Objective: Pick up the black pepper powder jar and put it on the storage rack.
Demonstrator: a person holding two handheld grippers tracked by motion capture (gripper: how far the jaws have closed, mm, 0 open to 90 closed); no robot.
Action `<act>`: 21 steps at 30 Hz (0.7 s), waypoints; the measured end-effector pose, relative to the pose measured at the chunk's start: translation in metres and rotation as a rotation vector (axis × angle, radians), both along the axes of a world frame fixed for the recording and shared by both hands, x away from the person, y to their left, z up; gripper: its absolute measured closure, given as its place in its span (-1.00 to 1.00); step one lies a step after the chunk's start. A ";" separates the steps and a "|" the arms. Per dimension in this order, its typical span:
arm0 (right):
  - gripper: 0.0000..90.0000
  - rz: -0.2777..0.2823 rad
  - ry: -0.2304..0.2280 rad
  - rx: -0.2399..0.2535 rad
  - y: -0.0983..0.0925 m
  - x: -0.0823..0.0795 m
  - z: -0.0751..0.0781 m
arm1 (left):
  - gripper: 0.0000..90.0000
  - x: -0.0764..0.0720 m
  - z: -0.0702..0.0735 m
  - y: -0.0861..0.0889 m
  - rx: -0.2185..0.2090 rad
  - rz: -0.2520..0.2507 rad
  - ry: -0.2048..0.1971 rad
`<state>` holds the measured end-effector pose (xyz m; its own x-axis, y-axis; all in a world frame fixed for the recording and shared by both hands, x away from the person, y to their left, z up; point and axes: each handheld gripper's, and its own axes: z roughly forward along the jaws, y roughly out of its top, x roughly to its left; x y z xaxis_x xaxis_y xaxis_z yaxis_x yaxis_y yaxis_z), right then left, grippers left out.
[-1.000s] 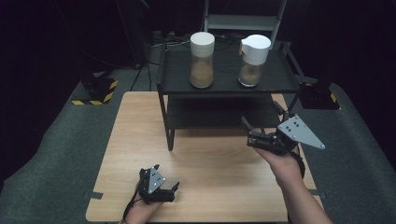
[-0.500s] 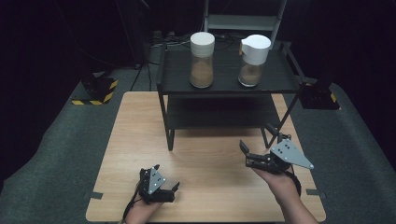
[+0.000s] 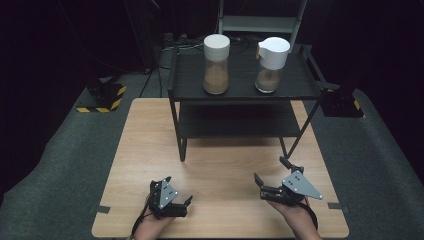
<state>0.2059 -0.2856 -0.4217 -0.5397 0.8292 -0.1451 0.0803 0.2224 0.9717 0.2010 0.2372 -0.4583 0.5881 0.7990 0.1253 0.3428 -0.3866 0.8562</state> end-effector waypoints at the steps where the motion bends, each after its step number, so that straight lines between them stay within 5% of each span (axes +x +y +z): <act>1: -0.99 -0.004 0.016 -0.003 -0.001 -0.001 -0.004 | -0.98 0.000 0.000 0.000 0.000 0.000 0.000; 12: -0.98 -0.043 0.071 -0.069 -0.006 -0.006 -0.038 | -0.98 -0.001 0.000 -0.001 0.005 -0.003 -0.004; 21: -0.98 -0.055 0.091 -0.097 -0.008 -0.007 -0.049 | -0.98 -0.001 0.000 -0.001 0.007 -0.004 -0.006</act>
<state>0.1991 -0.2939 -0.4704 -0.5081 0.8427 -0.1781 0.1822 0.3073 0.9340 0.2001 0.2364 -0.4585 0.5902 0.7959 0.1348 0.3360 -0.3941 0.8555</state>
